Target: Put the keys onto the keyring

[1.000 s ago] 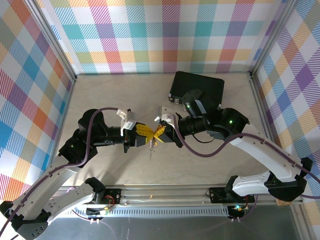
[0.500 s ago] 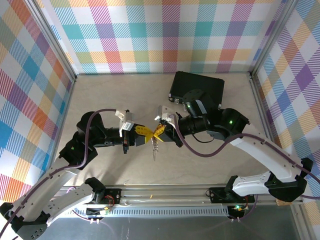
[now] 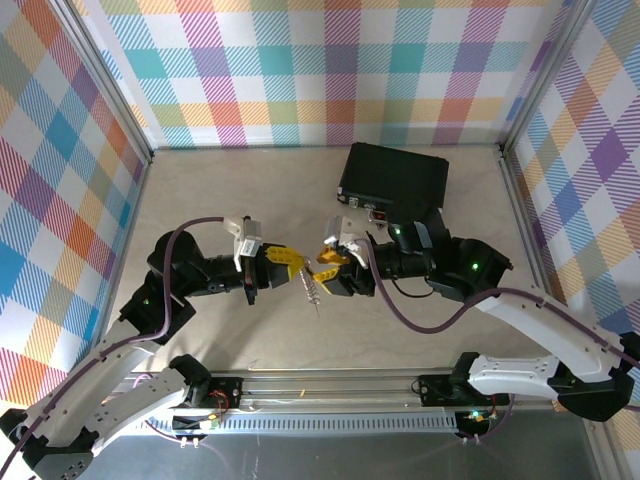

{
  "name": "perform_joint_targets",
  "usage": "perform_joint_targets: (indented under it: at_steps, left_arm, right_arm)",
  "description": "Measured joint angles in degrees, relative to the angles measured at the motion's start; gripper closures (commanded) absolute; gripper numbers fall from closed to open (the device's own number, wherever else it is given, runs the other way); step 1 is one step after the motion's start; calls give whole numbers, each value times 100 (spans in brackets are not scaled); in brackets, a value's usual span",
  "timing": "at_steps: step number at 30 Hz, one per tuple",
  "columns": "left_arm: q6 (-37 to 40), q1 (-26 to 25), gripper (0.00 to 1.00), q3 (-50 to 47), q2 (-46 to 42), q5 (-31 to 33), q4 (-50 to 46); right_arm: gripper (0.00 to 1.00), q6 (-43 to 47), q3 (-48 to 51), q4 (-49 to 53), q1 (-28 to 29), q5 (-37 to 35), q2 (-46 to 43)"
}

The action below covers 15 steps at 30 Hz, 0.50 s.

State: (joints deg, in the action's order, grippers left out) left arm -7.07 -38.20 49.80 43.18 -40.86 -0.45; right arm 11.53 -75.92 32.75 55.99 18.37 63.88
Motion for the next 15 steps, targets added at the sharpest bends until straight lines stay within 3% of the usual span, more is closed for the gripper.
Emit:
perform_joint_targets:
  at_steps: [11,15]
  left_arm:
    - [-247,0,100,-92,-20,11,376]
    - [-258,0,100,-103,-20,11,387]
  right_arm:
    - [65,-323,428,-654,0,76,13]
    - [70,-398,503,-855,0,164,50]
